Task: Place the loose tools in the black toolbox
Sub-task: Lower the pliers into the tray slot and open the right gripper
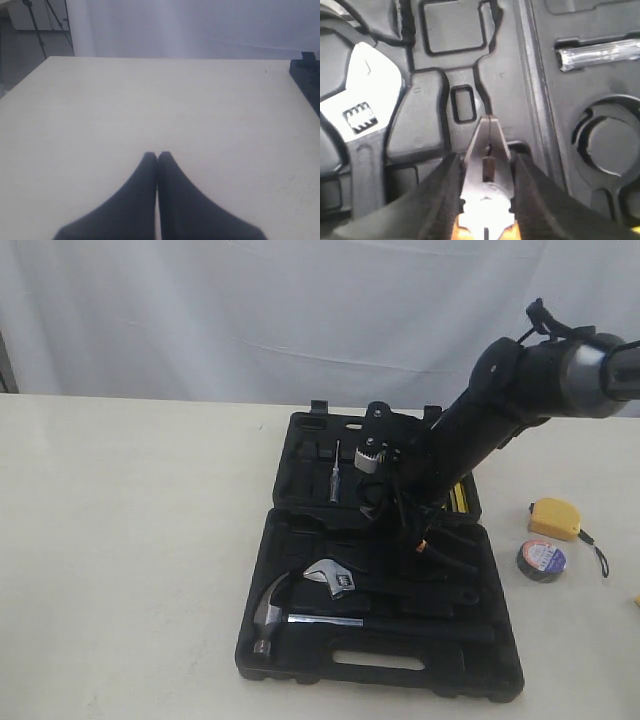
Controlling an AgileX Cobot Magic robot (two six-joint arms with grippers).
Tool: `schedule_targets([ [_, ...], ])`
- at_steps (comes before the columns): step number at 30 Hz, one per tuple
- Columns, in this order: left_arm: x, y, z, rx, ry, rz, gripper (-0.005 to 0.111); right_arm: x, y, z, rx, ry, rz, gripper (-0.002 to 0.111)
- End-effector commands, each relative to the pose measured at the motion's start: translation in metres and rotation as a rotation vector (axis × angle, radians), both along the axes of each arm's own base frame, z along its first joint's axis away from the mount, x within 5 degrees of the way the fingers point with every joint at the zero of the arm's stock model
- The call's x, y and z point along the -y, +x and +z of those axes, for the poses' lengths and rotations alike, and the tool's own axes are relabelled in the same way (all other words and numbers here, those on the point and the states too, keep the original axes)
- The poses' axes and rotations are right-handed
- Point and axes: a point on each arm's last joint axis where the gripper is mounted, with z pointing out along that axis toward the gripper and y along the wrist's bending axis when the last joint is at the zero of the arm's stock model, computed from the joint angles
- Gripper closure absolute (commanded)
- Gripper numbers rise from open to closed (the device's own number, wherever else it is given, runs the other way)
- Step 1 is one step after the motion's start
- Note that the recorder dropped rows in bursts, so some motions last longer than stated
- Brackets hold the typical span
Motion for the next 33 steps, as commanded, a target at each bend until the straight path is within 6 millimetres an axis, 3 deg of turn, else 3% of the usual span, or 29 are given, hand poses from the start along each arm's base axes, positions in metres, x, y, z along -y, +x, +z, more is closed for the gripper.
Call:
schedule_targets([
  [1, 0.0, 0.0, 0.001, 0.009, -0.002, -0.004, 0.107, 0.001, 0.001, -0.008, -0.01, -0.003, 0.008, 0.109],
  [8, 0.0, 0.0, 0.001, 0.009, -0.002, -0.004, 0.107, 0.001, 0.006, -0.007, 0.013, 0.036, -0.092, 0.105],
  [15, 0.0, 0.0, 0.001, 0.009, -0.002, -0.004, 0.107, -0.001, 0.003, -0.007, -0.03, 0.058, -0.094, 0.057],
  [18, 0.0, 0.0, 0.001, 0.009, -0.002, -0.004, 0.107, -0.002, 0.001, -0.007, -0.049, 0.069, -0.103, 0.049],
  [26, 0.0, 0.0, 0.001, 0.009, -0.002, -0.004, 0.107, -0.001, -0.005, 0.003, -0.093, 0.065, -0.142, 0.05],
  [33, 0.0, 0.0, 0.001, 0.009, -0.002, -0.004, 0.107, 0.027, -0.015, 0.041, -0.068, -0.126, -0.389, 0.068],
])
